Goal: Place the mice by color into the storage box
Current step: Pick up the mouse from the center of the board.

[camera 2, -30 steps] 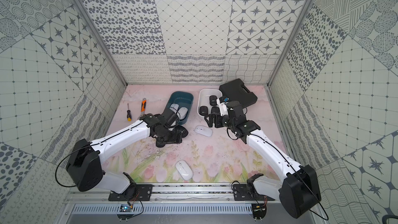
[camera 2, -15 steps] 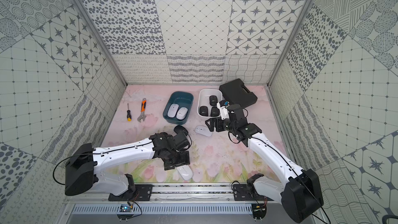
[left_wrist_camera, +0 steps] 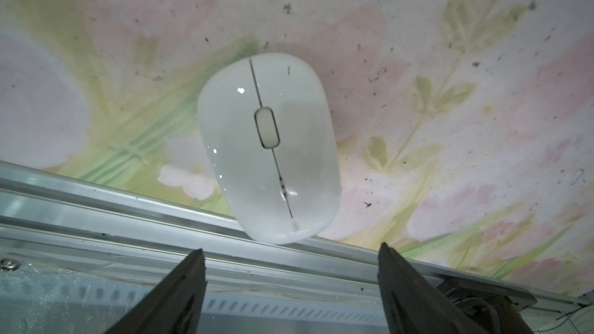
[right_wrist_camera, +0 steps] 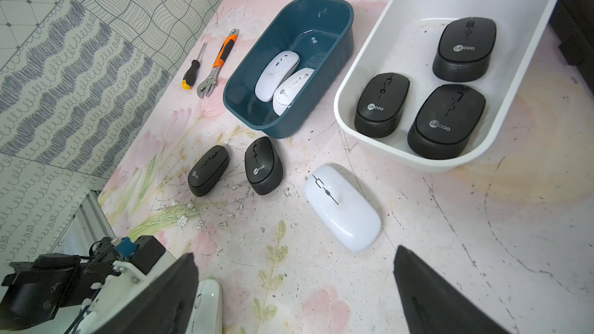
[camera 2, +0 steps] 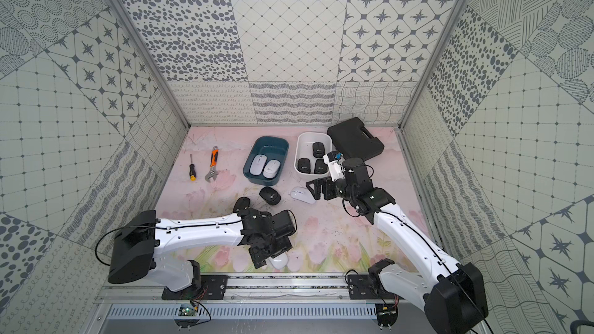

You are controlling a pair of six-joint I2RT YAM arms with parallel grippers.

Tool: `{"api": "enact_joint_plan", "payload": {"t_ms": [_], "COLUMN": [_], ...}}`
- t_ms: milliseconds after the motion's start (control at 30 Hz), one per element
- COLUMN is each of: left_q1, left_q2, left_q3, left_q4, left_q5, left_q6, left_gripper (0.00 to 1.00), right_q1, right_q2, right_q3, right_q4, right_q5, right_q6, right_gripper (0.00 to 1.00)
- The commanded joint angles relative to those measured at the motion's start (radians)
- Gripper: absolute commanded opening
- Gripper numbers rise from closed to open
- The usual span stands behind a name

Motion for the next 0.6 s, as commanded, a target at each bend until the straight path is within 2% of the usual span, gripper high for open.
{"api": "enact_joint_plan", "payload": {"t_ms": [0, 133, 267, 567], "left_q1": [-0.009, 0.0, 0.019, 0.053], "left_q2": [0.028, 0.039, 0.1, 0.163], "left_q3": [0.018, 0.011, 0.007, 0.015], "left_q4": [-0.067, -0.047, 0.008, 0.015], "left_q5": [-0.095, -0.124, -0.084, -0.055], "left_q6": [-0.175, -0.177, -0.144, -0.078], "left_gripper": [0.87, 0.87, 0.86, 0.82], "right_q1": [-0.002, -0.002, -0.001, -0.003], "right_q2": [-0.034, -0.055, -0.06, -0.085], "right_q3": [-0.018, -0.034, -0.043, -0.066], "right_q4": [0.033, 0.038, 0.032, 0.033], "right_q5": [-0.024, -0.039, -0.043, -0.04], "right_q6": [-0.026, -0.029, -0.038, -0.049], "right_gripper": [0.99, 0.99, 0.99, 0.99]}}
